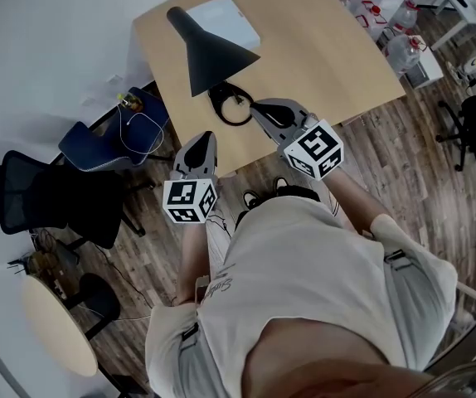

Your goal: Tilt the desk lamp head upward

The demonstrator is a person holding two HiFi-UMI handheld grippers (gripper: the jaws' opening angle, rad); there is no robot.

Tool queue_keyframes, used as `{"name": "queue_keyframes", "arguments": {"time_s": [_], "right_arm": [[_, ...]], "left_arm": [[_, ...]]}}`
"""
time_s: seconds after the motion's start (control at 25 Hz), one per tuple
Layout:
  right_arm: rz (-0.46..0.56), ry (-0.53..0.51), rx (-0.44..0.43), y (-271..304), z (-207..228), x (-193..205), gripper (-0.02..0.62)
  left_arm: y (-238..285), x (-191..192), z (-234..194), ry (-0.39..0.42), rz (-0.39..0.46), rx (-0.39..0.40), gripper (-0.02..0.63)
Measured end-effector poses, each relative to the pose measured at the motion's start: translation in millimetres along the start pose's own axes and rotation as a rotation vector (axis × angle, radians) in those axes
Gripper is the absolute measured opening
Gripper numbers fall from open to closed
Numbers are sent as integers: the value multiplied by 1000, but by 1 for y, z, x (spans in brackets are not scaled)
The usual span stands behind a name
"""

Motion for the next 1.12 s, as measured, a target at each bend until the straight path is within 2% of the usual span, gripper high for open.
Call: {"name": "queue_keyframes", "arguments": {"time_s": [0.56,0.8,1.12], "right_arm": [[2,-31,-7,-6,-1,11,-6],[8,-60,-29,-4,-7,5,-6],[29,-57,-17,-6,-3,-7,-6]], "left_arm": [[-12,-8,7,-22,39,-42,17],[-14,-11,9,-9,49,-45,17],[-14,-14,8,-4,57,-47,17]]}}
Point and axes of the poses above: the fingertips, and each gripper's own axes: y forward along the fingers, z to its right, x out of its underside, the point moved 2 cm from there along -y, backward along the fingers, and after that the axes turned 4 degrees about -x, right-handed, at the moved point
